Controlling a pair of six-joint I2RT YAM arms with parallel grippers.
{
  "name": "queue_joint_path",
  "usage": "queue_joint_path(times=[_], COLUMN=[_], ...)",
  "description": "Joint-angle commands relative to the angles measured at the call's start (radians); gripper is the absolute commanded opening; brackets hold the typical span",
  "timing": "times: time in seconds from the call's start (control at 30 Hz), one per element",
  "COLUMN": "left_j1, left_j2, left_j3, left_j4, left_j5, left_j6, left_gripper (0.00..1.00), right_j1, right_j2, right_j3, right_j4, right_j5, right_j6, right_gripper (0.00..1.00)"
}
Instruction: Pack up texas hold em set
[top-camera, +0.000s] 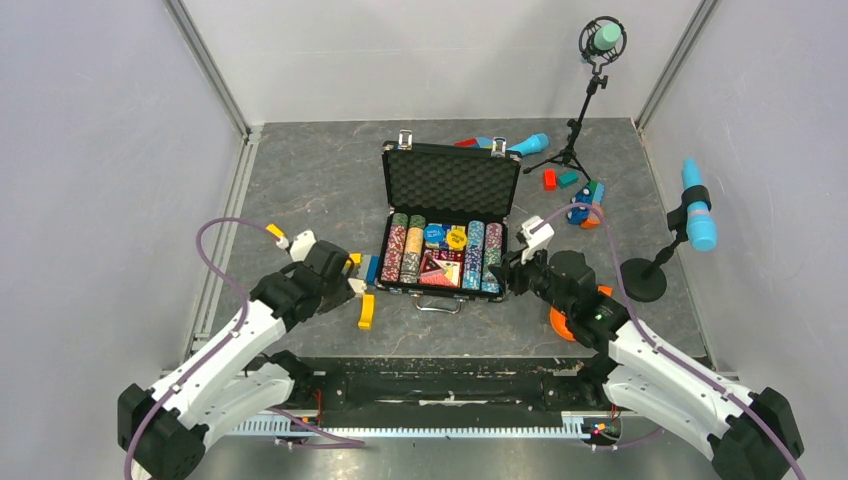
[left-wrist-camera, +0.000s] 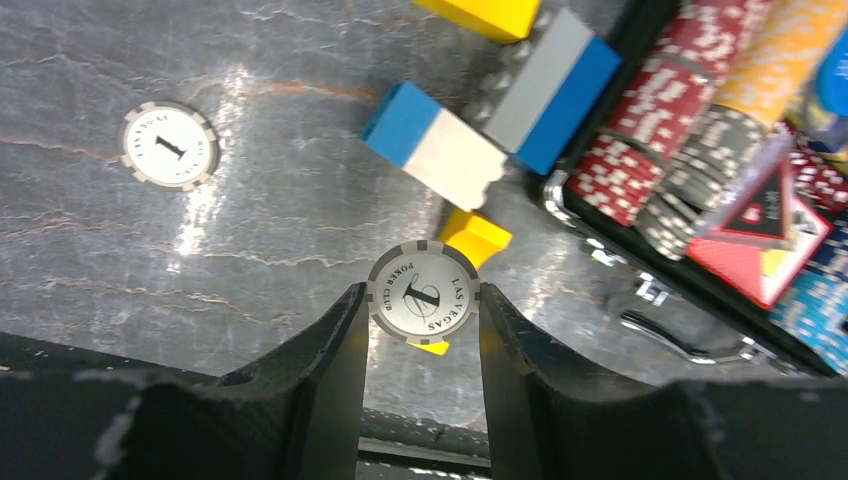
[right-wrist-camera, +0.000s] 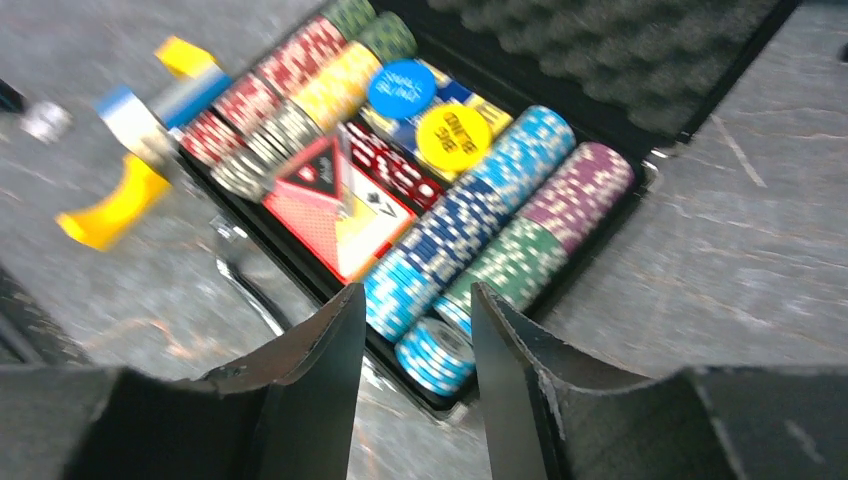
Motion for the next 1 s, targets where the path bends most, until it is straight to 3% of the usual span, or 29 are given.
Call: queue_joint_path(times=[0.0, 0.23, 0.47, 0.73, 0.97], left_j1=[-0.003, -0.112, -0.264, -0.338, -0.400], left_j2=[-0.009, 0.064, 0.243, 0.374, 0.425], left_j3=[0.076, 0.156, 0.299, 0.406, 0.452], left_j4=[-0.003, 0.094, 0.176, 0.248, 0.264], left_j5=[0.073, 0.114, 0.087, 0.107, 0.108], left_j6=[-0.046, -0.119, -0.144, -0.142, -0.143], left_gripper=[0.45, 0.45, 0.45, 0.45, 0.45], right_j1=[-0.001, 0.022, 0.127, 0.179, 0.183], right_j2=[0.004, 0.099, 0.183, 0.246, 0.262], right_j3=[-0.039, -0.134, -0.118, -0.180, -0.168], right_j4=[0.246, 0.588, 0.651, 0.835, 0.788], right_j5=[-0.086, -0.180, -0.143, -0.162, -0.123], right_j6=[0.278, 0.650, 0.721, 0.873, 0.891], right_gripper=[0.46, 0.47, 0.48, 0.47, 0.46])
